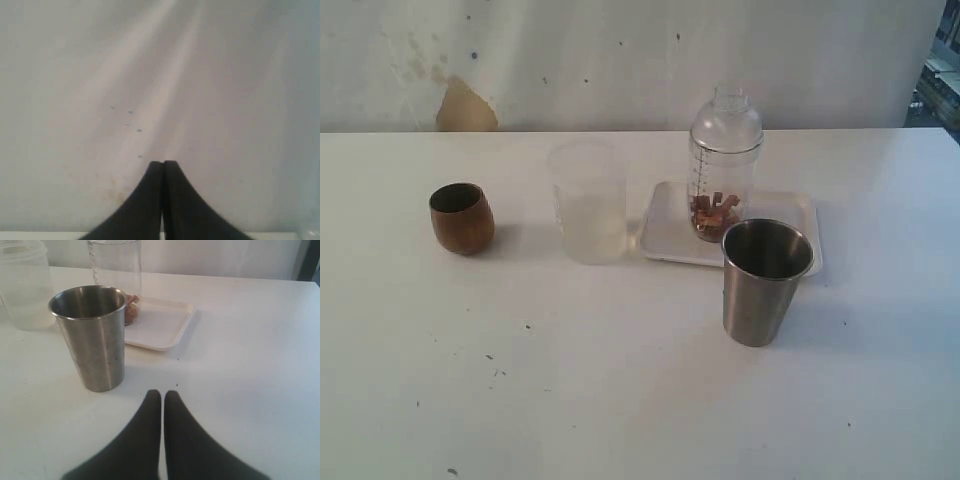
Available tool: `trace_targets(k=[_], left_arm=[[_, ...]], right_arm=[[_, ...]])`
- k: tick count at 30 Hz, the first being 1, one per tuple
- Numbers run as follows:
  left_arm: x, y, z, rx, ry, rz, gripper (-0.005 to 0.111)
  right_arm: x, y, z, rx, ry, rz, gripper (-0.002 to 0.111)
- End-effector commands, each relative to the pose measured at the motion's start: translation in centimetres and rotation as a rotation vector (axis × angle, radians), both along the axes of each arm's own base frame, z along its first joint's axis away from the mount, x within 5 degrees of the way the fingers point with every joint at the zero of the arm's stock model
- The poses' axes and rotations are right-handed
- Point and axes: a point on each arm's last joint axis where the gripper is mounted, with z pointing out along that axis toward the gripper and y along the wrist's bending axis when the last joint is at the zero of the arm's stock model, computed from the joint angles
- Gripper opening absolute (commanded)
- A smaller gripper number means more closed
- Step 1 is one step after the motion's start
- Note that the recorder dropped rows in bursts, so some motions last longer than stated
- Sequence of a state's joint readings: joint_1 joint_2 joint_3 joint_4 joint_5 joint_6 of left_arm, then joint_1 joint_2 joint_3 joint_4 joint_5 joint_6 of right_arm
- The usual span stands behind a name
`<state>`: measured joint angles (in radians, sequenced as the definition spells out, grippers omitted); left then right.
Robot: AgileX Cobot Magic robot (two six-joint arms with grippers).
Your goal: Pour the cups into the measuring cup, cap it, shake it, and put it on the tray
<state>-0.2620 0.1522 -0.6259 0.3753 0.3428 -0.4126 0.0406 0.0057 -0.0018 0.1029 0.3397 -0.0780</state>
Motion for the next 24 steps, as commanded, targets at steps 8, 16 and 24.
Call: trace_targets(k=[8,16,24], left_arm=[[-4.4,0.0,0.4,0.000,-0.197,0.368,0.000],[-4.4,0.0,0.3,0.000,-0.190,0.383,0.000],[-3.4,-0.4,-0.8,-0.147,-0.150,0.284,0.000]], right_arm=[[0.0,0.0,0.0,0.004,-0.005,-0.003,0.002],[0.0,0.0,0.0,0.005,-0.007,-0.003,0.002],[0.0,0.0,0.0,0.005,-0.007,-0.003,0.002]])
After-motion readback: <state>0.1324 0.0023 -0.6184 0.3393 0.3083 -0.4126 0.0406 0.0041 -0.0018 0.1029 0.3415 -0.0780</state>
